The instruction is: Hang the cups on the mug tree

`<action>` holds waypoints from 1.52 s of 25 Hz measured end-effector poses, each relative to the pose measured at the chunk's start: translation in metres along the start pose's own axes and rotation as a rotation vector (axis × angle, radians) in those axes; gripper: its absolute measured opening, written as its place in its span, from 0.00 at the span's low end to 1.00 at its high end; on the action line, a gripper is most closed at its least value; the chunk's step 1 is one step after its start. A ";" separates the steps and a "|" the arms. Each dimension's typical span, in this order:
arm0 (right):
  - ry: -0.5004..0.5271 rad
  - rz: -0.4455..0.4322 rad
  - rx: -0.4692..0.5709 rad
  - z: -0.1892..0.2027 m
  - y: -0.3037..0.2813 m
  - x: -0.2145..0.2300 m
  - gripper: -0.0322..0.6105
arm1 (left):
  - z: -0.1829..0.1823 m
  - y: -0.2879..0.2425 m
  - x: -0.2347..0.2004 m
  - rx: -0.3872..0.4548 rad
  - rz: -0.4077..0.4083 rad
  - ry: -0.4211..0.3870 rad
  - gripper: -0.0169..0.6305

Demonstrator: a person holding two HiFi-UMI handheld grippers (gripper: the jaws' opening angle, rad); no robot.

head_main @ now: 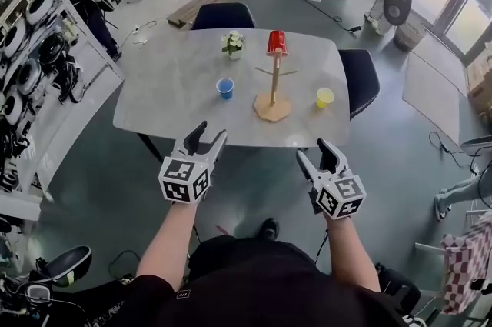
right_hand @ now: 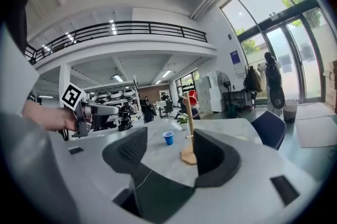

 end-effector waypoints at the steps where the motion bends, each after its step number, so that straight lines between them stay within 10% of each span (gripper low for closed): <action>1: 0.000 -0.007 -0.001 -0.001 -0.005 0.005 0.43 | -0.002 -0.006 -0.001 -0.003 -0.005 -0.004 0.38; 25: -0.025 0.263 -0.058 0.007 -0.129 0.136 0.48 | 0.000 -0.173 -0.067 -0.024 0.199 0.073 0.37; 38: -0.134 0.317 -0.103 0.089 -0.153 0.237 0.59 | 0.031 -0.217 -0.042 -0.083 0.154 0.130 0.34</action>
Point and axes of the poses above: the fingertips, and each gripper's own axes: y backward along the fingers, x to its right, z out of its underside, the point moved 2 cm from there along y, backward along the fingers, and after that the axes turned 3 degrees about z, right-handed, at the moved point
